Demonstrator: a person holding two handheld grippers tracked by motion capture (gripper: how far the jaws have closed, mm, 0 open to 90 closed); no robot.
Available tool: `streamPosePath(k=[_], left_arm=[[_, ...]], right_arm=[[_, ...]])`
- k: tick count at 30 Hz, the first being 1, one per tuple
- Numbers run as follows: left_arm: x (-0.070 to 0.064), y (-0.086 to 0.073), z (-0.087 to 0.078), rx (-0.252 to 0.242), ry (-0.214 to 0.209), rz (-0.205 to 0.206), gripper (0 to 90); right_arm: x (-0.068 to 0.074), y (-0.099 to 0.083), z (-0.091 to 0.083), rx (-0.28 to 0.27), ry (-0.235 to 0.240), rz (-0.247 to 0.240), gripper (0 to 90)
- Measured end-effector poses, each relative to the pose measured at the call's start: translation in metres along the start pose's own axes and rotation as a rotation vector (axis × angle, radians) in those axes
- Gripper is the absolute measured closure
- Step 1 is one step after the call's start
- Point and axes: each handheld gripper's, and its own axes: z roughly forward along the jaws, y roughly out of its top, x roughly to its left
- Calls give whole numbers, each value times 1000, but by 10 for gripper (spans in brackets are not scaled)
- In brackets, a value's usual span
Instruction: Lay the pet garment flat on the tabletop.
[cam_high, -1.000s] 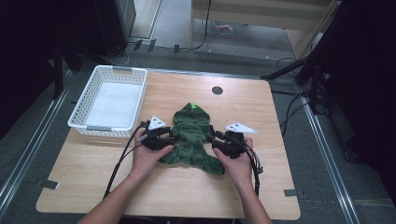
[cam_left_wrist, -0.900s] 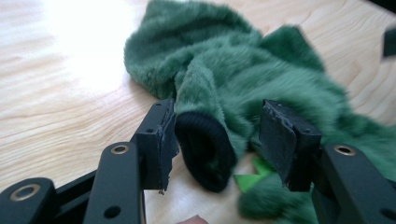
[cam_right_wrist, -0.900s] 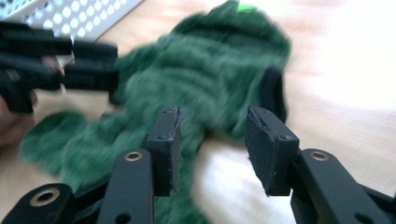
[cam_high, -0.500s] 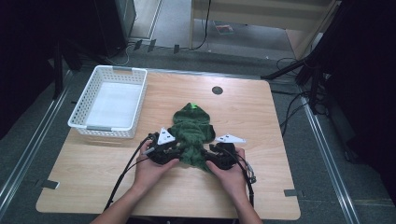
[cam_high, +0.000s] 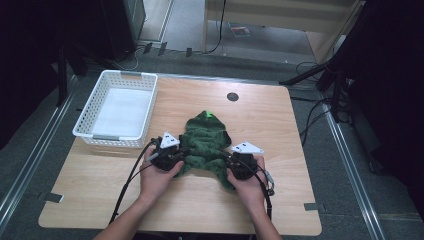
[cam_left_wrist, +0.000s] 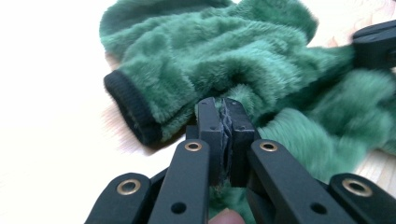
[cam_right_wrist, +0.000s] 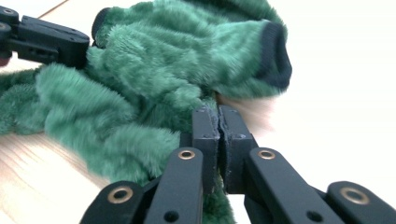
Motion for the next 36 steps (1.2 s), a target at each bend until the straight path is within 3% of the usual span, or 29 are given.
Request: streamPosePath(k=[4, 7, 9, 11, 13, 16, 18, 20, 21, 26, 27, 29, 32, 34, 36], left_arm=[[5, -9, 10, 62, -19, -20, 881], [6, -11, 9, 37, -48, -49, 830], [8, -11, 5, 28, -31, -49, 691], [15, -11, -1, 1, -65, -96, 598], [22, -13, -10, -29, -92, -129, 547], [29, -18, -21, -66, -118, -170, 521], [30, -19, -24, -50, -127, -174, 499], [27, -22, -29, -13, -126, -146, 482], [25, -26, -33, -1, -130, -133, 473], [19, -52, -40, 66, -111, -107, 462], [18, -55, -39, 64, -101, -102, 465], [16, -55, -40, 69, -81, -83, 556], [11, -57, -40, 82, -64, -31, 771], [12, -56, -40, 75, -76, -37, 825], [18, -55, -44, 70, -103, -60, 835]], right_arm=[[-3, -8, 7, 56, 4, 0, 875], [-5, -16, 17, 83, 25, 14, 790], [-5, -14, 13, 54, 50, 10, 665], [-4, -11, 3, 6, 61, 11, 607], [-8, -10, -9, -39, 92, 48, 587], [-12, -16, -21, -59, 107, 91, 579], [-10, -24, -23, -37, 100, 100, 559], [-6, -30, -22, -7, 101, 85, 538], [-2, -37, -23, 25, 93, 77, 512], [2, -51, -28, 58, 70, 65, 482], [3, -54, -27, 67, 73, 71, 487], [4, -58, -23, 77, 68, 56, 524], [10, -58, -20, 90, 9, -35, 683], [10, -56, -21, 105, -5, -55, 815], [6, -53, -22, 114, -12, -36, 857]])
